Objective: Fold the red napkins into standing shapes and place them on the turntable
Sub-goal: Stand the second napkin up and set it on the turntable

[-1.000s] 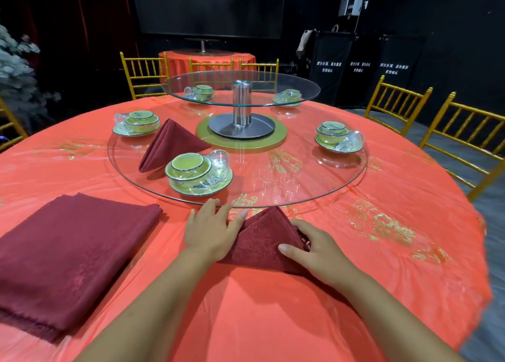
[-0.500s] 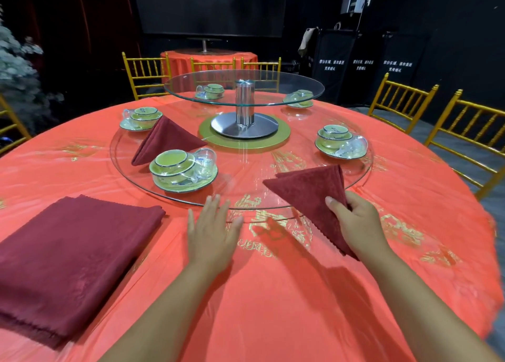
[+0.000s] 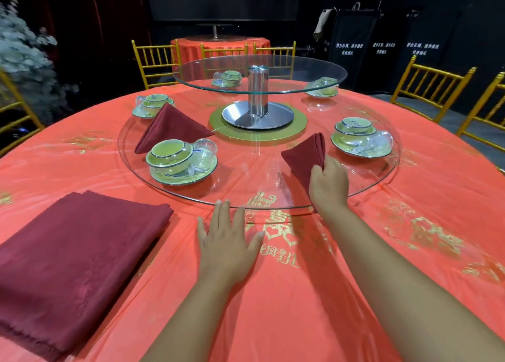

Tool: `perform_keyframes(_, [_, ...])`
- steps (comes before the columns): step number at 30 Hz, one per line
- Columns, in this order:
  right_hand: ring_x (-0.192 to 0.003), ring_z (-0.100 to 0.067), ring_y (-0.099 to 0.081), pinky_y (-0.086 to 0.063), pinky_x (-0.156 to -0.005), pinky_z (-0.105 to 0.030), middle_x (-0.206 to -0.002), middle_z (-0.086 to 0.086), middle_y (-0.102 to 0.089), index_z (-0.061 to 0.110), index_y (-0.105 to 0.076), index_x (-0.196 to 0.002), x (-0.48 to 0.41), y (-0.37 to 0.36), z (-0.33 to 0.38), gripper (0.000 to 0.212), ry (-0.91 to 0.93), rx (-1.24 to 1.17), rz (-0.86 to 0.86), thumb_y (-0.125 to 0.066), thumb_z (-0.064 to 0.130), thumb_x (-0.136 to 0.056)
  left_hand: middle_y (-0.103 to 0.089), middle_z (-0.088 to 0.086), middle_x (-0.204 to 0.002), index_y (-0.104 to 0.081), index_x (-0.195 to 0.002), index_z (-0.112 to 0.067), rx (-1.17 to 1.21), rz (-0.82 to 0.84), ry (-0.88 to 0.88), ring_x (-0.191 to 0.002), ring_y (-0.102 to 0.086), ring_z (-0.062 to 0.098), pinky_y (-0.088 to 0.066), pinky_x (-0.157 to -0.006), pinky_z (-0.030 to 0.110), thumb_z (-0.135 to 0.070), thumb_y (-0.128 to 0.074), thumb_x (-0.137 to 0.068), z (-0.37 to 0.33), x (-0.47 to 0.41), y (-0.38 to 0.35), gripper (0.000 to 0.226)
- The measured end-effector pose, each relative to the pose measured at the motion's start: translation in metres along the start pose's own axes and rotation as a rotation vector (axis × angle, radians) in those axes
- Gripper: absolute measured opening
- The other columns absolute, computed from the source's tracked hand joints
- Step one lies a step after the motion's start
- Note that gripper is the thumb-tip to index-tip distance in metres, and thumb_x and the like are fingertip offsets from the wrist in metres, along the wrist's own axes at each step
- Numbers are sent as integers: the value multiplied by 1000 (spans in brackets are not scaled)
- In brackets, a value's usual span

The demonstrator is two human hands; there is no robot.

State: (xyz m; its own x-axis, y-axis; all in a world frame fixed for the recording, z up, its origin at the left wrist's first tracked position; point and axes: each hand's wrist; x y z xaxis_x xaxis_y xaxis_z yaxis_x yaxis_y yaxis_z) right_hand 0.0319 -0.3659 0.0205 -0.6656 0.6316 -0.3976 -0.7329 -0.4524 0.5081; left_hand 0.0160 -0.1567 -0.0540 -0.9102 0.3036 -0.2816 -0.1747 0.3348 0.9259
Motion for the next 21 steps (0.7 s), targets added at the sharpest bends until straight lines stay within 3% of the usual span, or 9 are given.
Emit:
perform_keyframes(4, [-111,-36,-45,-35,-95,-41,-118,-21,-53,-1,-52,-117,-6,-18,-3,34,-25,165,114,-50,15,-87,-7,4,-160,-27,-144,-28,31,22,16,-147,5,16,1,-115,55,-62,-36,-87,4,-1,0,67])
perform_keyframes(7, [-113,-36,-48,-38,-94,-42,-123,-18,-54,3,-46,-128,1,-23,-12,43,1,139,114,-52,20,-89,-3,4,-160,-24,-145,-27,37,38,15,-147,9,16,3,-114,56,-62,-37,-87,6,-1,-1,69])
perform_keyframes(10, [-109,-34,-52,-40,-85,-37,-120,-17,-57,4,-44,-129,1,-30,-13,42,7,32,105,-51,15,-89,0,4,-160,-22,-146,-27,28,50,13,-146,14,16,4,-114,56,-63,-36,-86,7,-1,-3,71])
perform_keyframes(13, [-106,-35,-52,-29,-72,-29,-117,-19,-56,1,-46,-123,-10,-42,-7,35,-16,-4,111,-50,12,-90,2,2,-160,-20,-145,-28,32,57,18,-145,18,15,4,-115,54,-65,-35,-86,6,-2,-3,71])
perform_keyframes(21, [-109,-37,-51,-38,-83,-35,-121,-22,-53,-2,-43,-126,-36,-65,2,38,-59,23,114,-48,12,-90,4,1,-160,-17,-146,-30,10,73,24,-143,23,15,4,-115,54,-67,-28,-84,5,-3,-3,73])
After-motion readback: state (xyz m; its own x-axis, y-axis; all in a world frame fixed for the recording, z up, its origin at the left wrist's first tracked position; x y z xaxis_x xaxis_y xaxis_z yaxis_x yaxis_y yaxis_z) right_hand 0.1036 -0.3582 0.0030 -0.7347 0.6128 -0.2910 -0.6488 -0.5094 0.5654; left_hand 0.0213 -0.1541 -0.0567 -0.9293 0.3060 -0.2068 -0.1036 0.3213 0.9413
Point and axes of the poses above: each hand's wrist, its own x-axis away from the middle knuckle, its own y-axis out of the back of the hand, z = x × y
